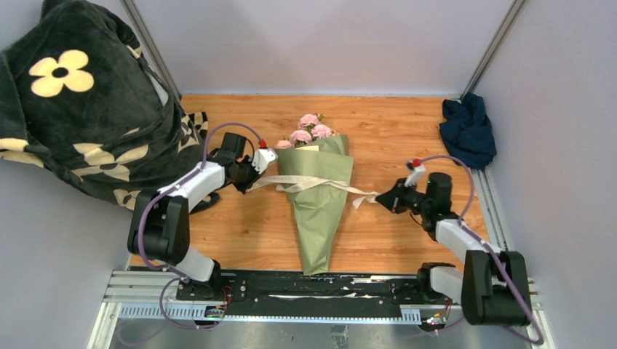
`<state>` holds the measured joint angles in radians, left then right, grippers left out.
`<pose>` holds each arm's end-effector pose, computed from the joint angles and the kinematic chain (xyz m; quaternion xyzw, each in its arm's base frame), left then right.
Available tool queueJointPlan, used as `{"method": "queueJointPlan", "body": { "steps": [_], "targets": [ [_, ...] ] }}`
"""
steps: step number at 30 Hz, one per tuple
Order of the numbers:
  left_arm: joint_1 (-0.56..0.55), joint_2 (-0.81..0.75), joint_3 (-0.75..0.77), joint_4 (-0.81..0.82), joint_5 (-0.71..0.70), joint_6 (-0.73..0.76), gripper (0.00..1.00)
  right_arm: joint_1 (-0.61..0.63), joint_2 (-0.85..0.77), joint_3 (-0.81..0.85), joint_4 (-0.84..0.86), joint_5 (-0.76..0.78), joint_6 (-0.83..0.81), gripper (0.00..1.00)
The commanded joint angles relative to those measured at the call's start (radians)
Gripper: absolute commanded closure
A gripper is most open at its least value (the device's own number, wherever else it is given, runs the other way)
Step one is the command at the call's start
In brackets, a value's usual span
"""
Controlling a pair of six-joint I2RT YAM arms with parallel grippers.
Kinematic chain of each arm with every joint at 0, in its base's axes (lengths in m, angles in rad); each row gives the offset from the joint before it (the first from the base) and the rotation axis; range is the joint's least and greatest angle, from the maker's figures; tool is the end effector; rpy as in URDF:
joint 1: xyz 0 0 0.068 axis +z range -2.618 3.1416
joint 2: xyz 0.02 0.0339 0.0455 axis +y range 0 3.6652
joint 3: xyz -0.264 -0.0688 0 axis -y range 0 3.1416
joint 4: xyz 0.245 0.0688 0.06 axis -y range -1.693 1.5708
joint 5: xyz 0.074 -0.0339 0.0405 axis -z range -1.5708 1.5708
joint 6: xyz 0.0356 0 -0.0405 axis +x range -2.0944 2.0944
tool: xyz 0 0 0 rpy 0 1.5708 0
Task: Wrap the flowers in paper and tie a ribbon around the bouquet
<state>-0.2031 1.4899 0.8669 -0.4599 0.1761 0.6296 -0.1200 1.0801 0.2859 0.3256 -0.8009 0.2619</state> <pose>0.2767 -0.0633 0.1861 0.4104 0.8755 -0.0325 0.2532 0.1999 0.0016 0.1690 -0.0515 0.8090 0.3655 0.4574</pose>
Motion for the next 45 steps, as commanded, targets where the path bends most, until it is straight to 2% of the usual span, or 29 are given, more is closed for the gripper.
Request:
{"method": "queueJointPlan", "body": {
  "steps": [1,7,10,13,16,20,25,27,29,30,32,33,34,35,37,39,41,43,44,45],
  "targets": [
    [0.081,-0.066,-0.096,0.022,-0.226,0.082,1.00,-0.299,-0.068,-0.014,-0.161,-0.052,0.142,1.00],
    [0.259,-0.084,-0.195,0.154,-0.446,0.211,1.00,-0.694,-0.094,-0.047,-0.120,-0.011,0.322,1.00],
    [0.350,-0.068,-0.217,0.227,-0.506,0.273,1.00,-0.842,-0.095,-0.063,-0.094,0.001,0.378,1.00],
    [0.432,-0.033,-0.220,0.295,-0.552,0.327,1.00,-0.972,-0.156,-0.059,-0.159,0.034,0.364,1.00],
    [0.502,-0.013,-0.215,0.344,-0.573,0.367,1.00,-1.026,-0.238,-0.053,-0.221,0.072,0.339,1.00],
    [0.565,-0.009,-0.193,0.384,-0.561,0.412,1.00,-1.027,-0.244,-0.056,-0.240,0.097,0.329,1.00],
    [0.610,0.023,-0.097,0.341,-0.548,0.383,1.00,-1.024,-0.256,-0.039,-0.252,0.086,0.299,1.00],
    [0.596,0.007,-0.065,0.214,-0.438,0.357,1.00,-0.935,-0.264,-0.015,-0.253,0.073,0.245,1.00],
    [0.552,-0.019,-0.028,0.075,-0.337,0.344,1.00,-0.712,-0.267,0.066,-0.366,0.174,0.130,0.98],
    [0.522,-0.029,-0.011,-0.038,-0.254,0.351,0.96,-0.560,-0.269,0.115,-0.442,0.272,0.069,0.84],
    [0.443,-0.044,0.011,-0.161,-0.175,0.357,0.57,-0.283,-0.267,0.217,-0.568,0.518,-0.030,0.44],
    [0.406,-0.049,0.021,-0.208,-0.155,0.360,0.42,-0.172,-0.263,0.266,-0.613,0.645,-0.067,0.33],
    [0.373,-0.057,0.042,-0.249,-0.142,0.354,0.31,-0.085,-0.252,0.333,-0.672,0.750,-0.097,0.30],
    [0.350,-0.067,0.066,-0.294,-0.123,0.352,0.28,-0.013,-0.243,0.362,-0.705,0.837,-0.120,0.30],
    [0.318,-0.102,0.123,-0.399,-0.029,0.363,0.25,0.099,-0.220,0.441,-0.734,0.896,-0.166,0.29],
    [0.285,-0.158,0.160,-0.452,0.089,0.358,0.25,0.227,-0.164,0.503,-0.732,0.829,-0.284,0.29],
    [0.221,-0.211,0.170,-0.455,0.178,0.343,0.25,0.356,-0.073,0.543,-0.727,0.593,-0.417,0.31],
    [0.107,-0.229,0.166,-0.452,0.291,0.347,0.25,0.515,0.004,0.544,-0.685,0.336,-0.537,0.32],
    [0.073,-0.223,0.156,-0.428,0.354,0.349,0.25,0.579,0.031,0.528,-0.646,0.234,-0.592,0.32],
    [0.046,-0.215,0.129,-0.364,0.397,0.326,0.24,0.643,0.056,0.508,-0.598,0.207,-0.664,0.32]
  ]
}}
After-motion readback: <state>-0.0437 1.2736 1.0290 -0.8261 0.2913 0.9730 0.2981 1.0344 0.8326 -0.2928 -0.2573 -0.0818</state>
